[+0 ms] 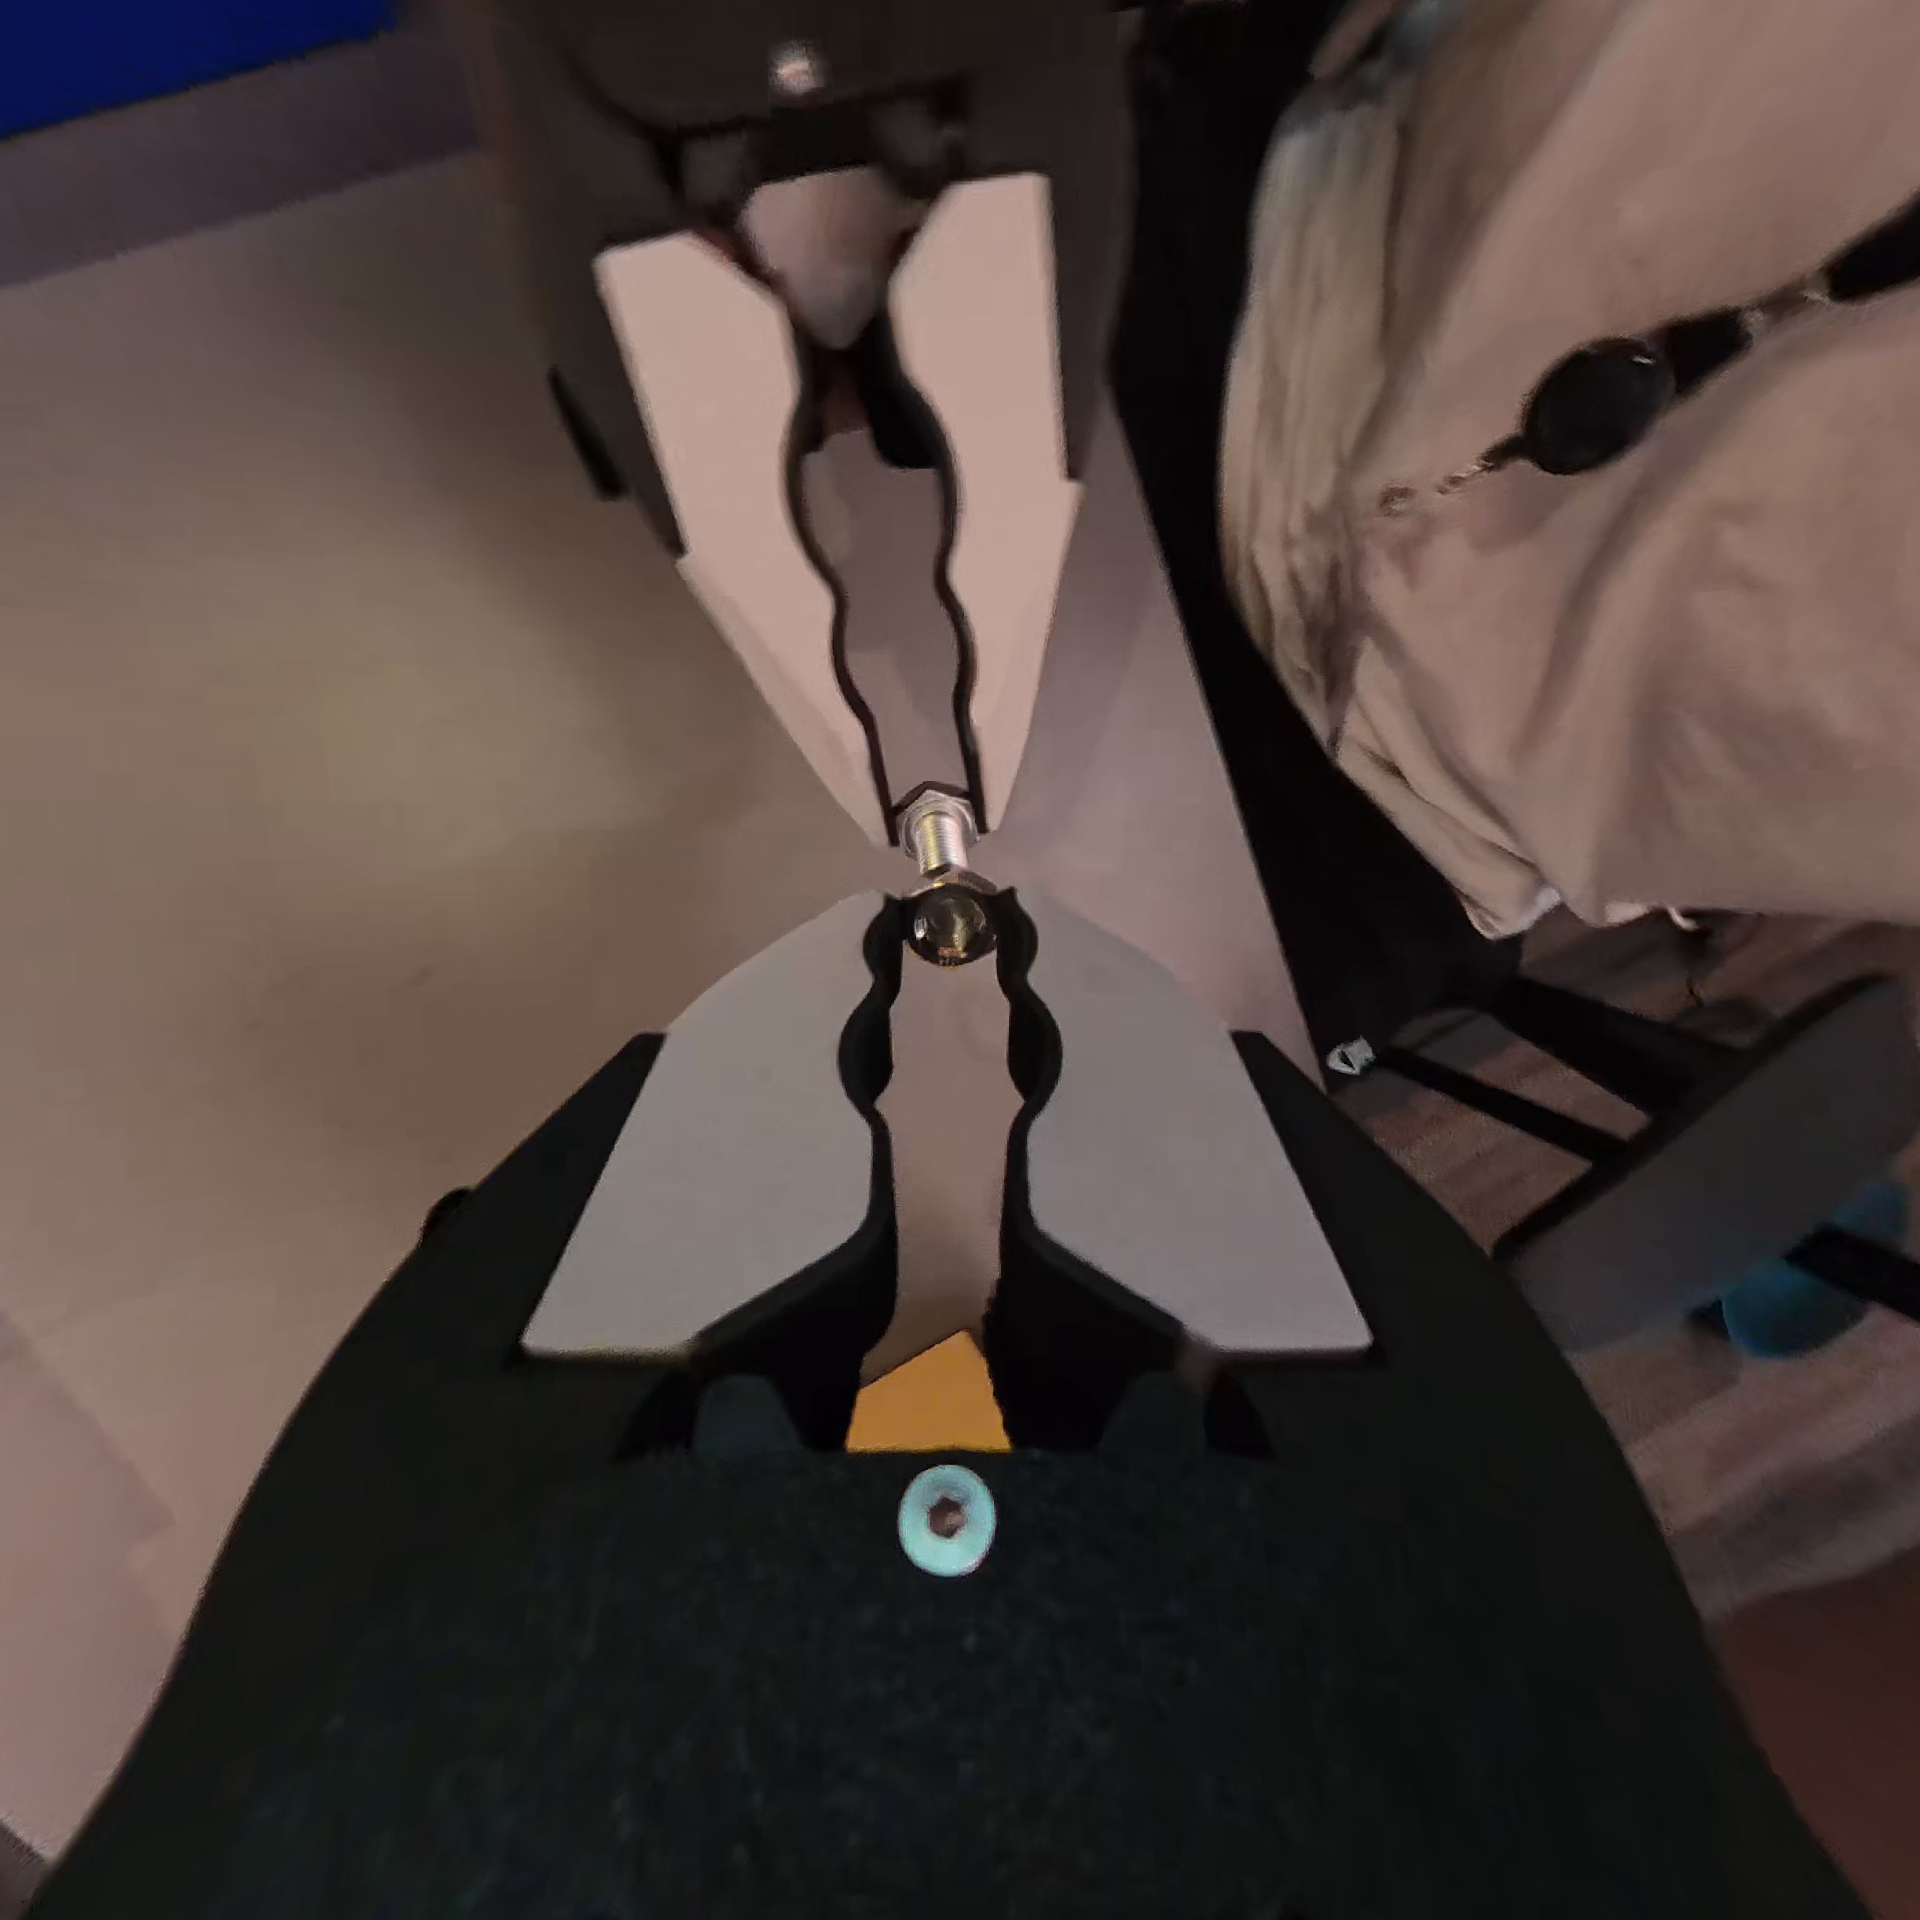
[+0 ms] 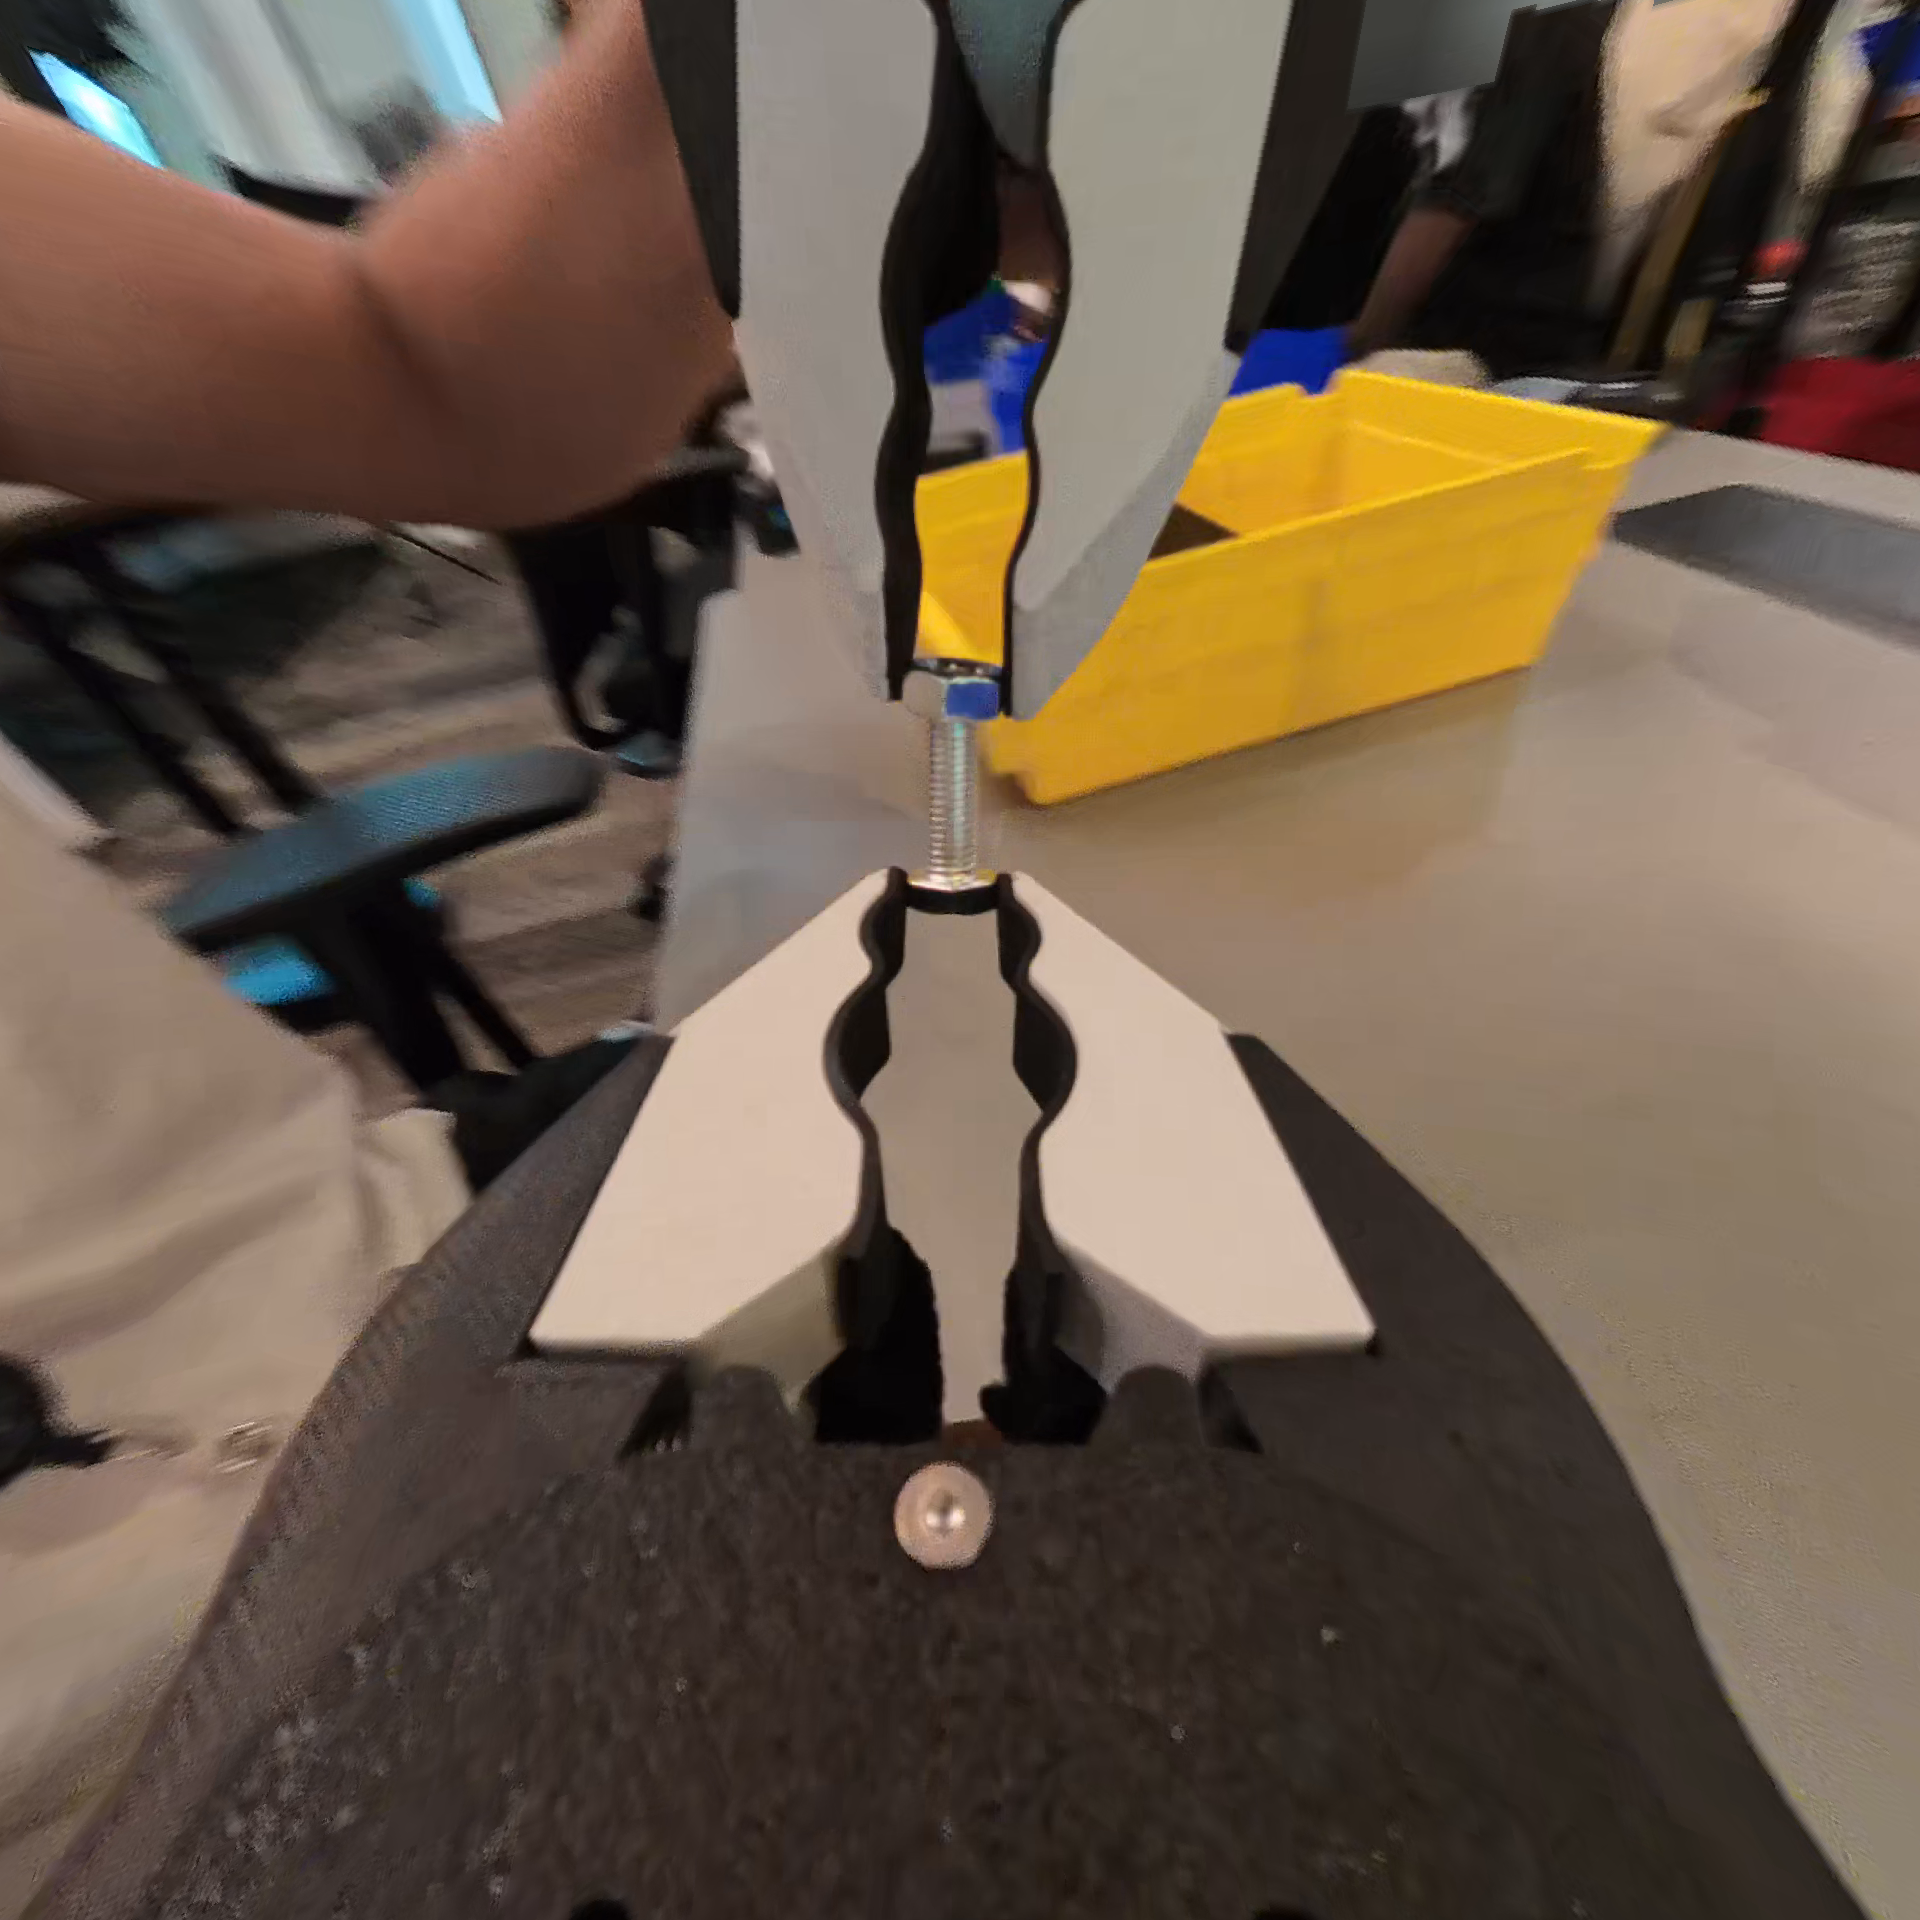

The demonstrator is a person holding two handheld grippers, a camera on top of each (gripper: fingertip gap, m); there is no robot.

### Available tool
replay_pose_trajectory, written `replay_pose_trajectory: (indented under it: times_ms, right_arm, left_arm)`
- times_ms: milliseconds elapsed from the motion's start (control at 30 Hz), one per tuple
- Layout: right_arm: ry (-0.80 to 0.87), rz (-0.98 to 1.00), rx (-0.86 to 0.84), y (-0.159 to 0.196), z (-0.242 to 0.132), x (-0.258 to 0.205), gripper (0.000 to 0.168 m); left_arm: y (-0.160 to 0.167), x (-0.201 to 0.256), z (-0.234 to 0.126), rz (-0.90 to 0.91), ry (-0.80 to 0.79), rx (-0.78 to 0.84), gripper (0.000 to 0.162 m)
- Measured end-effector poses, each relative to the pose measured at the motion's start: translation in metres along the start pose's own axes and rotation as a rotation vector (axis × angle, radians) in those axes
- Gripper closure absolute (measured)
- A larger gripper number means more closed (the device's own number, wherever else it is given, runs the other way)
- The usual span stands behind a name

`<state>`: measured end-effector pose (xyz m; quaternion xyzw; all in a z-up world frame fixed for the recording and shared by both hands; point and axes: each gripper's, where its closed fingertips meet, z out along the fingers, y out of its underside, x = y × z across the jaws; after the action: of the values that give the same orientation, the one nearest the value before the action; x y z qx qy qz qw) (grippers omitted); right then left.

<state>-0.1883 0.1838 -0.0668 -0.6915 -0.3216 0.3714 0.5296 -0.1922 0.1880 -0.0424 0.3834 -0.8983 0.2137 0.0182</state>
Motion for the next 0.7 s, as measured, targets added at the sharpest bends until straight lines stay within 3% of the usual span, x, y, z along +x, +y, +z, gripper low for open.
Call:
replay_pose_trajectory:
  times_ms: [133, 233, 700]
  right_arm:
    - [-0.263, 0.175, 0.096, -0.009, -0.007, -0.027, 0.152]
    - [-0.355, 0.212, 0.134, -0.015, -0.01, -0.038, 0.152]
    - [-0.276, 0.145, 0.131, -0.013, -0.002, -0.033, 0.152]
  left_arm:
    - [-0.014, 0.02, -0.004, 0.119, 0.042, 0.006, 0.145]
    - [-0.023, 0.029, -0.008, 0.149, 0.066, 0.017, 0.145]
    - [-0.021, 0.028, -0.009, 0.124, 0.041, 0.001, 0.145]
